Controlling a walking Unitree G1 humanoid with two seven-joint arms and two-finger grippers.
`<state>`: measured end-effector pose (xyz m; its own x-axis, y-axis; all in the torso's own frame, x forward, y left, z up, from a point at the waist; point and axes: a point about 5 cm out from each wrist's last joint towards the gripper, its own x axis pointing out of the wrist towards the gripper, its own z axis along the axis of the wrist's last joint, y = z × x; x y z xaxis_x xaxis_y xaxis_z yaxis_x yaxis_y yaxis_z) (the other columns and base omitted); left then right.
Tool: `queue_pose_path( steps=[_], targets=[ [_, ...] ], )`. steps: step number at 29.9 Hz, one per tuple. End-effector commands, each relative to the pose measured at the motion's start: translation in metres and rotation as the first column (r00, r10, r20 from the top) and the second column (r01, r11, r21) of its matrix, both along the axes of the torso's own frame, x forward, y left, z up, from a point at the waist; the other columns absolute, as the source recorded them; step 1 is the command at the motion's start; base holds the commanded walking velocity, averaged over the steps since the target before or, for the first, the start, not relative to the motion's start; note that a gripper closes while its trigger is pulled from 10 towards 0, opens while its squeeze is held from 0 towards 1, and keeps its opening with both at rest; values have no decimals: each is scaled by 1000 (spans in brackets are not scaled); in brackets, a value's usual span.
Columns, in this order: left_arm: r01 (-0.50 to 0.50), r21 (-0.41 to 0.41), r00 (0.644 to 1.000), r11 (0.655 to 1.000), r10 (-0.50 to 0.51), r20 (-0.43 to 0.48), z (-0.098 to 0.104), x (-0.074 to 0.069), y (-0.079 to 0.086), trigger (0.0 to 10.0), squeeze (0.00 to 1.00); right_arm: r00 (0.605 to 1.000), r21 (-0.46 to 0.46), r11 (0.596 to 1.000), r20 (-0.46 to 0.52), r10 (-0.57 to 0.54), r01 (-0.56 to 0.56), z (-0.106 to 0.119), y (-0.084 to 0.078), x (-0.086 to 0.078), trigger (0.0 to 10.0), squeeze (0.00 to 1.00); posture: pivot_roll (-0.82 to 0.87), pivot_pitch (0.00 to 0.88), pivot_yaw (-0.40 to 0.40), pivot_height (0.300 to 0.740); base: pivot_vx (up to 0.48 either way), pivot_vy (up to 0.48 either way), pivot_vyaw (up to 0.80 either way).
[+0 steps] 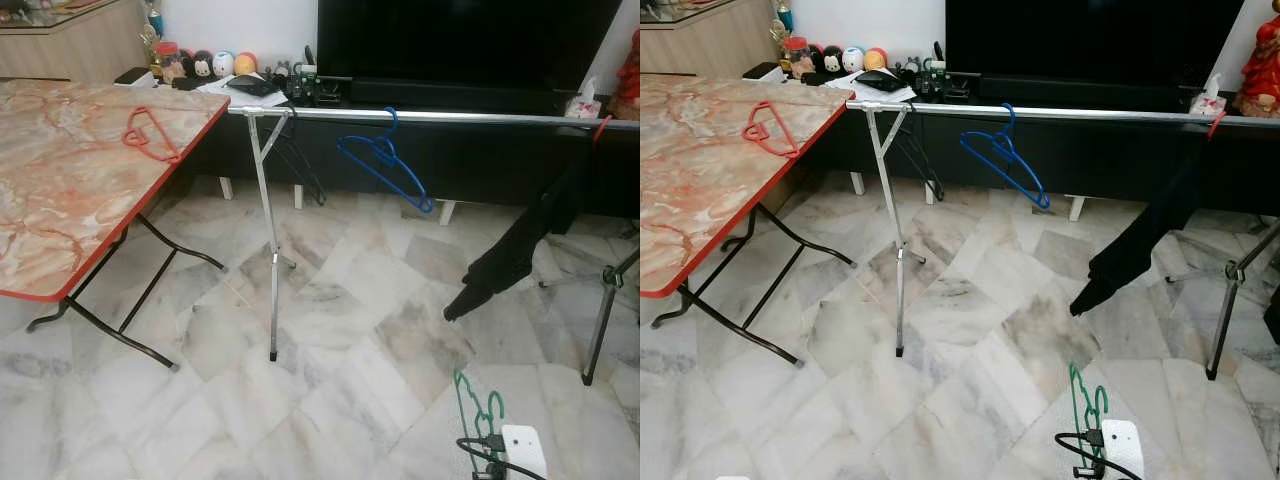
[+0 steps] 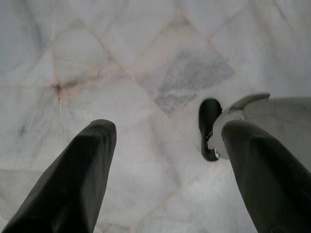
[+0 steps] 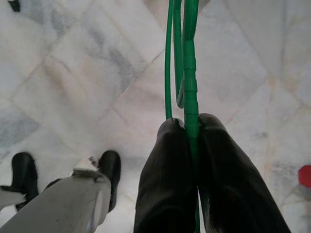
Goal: Hang hanger
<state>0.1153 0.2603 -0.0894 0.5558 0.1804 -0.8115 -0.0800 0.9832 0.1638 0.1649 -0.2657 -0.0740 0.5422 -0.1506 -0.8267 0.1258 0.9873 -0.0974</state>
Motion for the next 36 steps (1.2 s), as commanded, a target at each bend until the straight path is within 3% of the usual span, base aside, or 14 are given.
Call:
queue_pose_path(
  steps=[1,8,12,14,17,18,19,20,21,22,27,30,34,36],
  targets=[
    [-60,8,997,998,60,42,1,-1,3,10000,0,999,-34,999,30,-30,31,2,-4,1,10000,0,18,0,-40,716,0,0,0],
    [-129,30,977,991,122,178,9,3,5,10000,0,993,-42,996,94,-71,75,5,-5,4,10000,0,18,0,-40,716,0,0,0],
    [-88,53,967,995,72,245,14,9,4,10000,0,985,-44,995,154,-83,90,8,-6,7,10000,0,21,0,-45,716,0,0,0],
    [-40,143,972,989,6,233,15,10,6,10000,0,982,-42,995,172,-79,87,9,-6,8,10000,0,21,0,-45,716,0,0,0],
    [-62,128,960,990,25,279,18,11,5,10000,0,980,-59,996,188,-58,70,11,-7,10,10000,0,24,0,-47,716,0,0,0],
    [32,355,874,934,-198,444,51,55,14,10000,0,979,-59,995,193,-64,77,11,-7,10,10000,0,28,0,-51,716,0,0,0],
    [61,496,756,866,-365,544,81,86,15,10000,0,978,-60,995,197,-70,83,12,-8,10,10000,0,28,0,-51,716,0,0,0],
    [21,365,778,931,-245,578,92,111,22,10000,0,955,-74,996,297,-23,46,28,4,45,10000,0,28,0,-51,716,0,0,0],
    [8,276,774,961,-181,607,95,112,24,10000,0,930,-81,996,368,-5,38,40,6,63,10000,0,23,0,-55,716,0,0,0],
    [6,245,720,969,-175,671,108,115,25,10000,0,895,-89,995,445,8,36,55,4,80,10000,0,25,0,-57,716,0,0,0],
    [14,261,580,965,-221,784,141,129,14,10000,0,833,-97,995,552,30,28,74,1,95,10000,0,26,0,-58,716,0,0,0],
    [51,280,483,959,-269,833,163,138,-7,10000,0,765,-104,994,637,91,-32,90,8,107,10000,0,21,0,-56,716,0,0,0],
    [176,252,458,952,-306,835,179,140,-28,10000,0,712,-121,982,676,190,-147,102,15,114,10000,0,18,0,-50,716,0,0,0],
    [335,252,437,908,-387,812,187,138,-44,10000,0,683,-138,940,655,323,-312,107,18,117,10000,0,15,0,-44,716,0,0,0]
  ],
)
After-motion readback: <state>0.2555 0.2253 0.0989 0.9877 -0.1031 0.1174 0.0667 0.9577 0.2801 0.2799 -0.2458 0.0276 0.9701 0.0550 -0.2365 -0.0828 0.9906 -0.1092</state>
